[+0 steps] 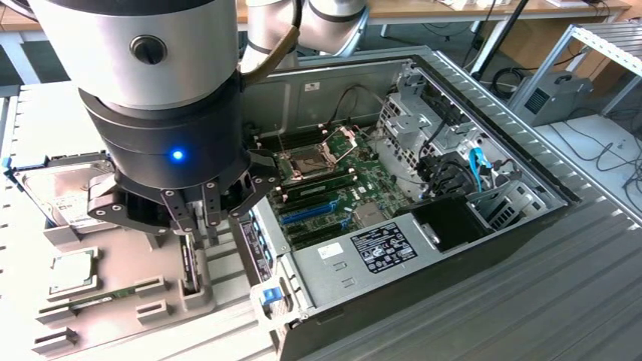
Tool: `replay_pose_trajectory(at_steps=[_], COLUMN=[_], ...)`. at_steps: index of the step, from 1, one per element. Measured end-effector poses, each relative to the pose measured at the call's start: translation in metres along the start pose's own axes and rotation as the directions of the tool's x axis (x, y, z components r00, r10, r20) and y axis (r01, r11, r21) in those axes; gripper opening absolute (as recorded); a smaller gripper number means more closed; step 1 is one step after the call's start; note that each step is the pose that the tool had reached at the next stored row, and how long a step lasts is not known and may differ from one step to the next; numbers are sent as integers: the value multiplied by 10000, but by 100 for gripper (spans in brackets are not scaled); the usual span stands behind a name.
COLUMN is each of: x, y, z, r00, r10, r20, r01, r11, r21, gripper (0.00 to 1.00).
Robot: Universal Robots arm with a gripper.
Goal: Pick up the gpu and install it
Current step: 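Pick up the gpu and move the gpu toward the slot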
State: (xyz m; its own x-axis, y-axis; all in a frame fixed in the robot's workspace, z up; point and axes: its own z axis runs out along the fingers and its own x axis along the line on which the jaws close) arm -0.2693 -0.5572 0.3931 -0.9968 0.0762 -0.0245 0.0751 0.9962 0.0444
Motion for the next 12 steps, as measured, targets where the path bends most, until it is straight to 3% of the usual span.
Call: replay_pose_trajectory(at_steps=[1, 4, 7, 12], x=[0, 0, 0, 18], y=[0, 0, 0, 29], z=[0, 0, 0, 11], r00=[10000, 10000, 10000, 10000], r10=[0, 0, 0, 0], r20=[0, 0, 0, 1], r01=[0, 0, 0, 0], r11=[10000, 10000, 10000, 10000], r21=[1, 0, 0, 0], gripper=[24, 29, 42, 42])
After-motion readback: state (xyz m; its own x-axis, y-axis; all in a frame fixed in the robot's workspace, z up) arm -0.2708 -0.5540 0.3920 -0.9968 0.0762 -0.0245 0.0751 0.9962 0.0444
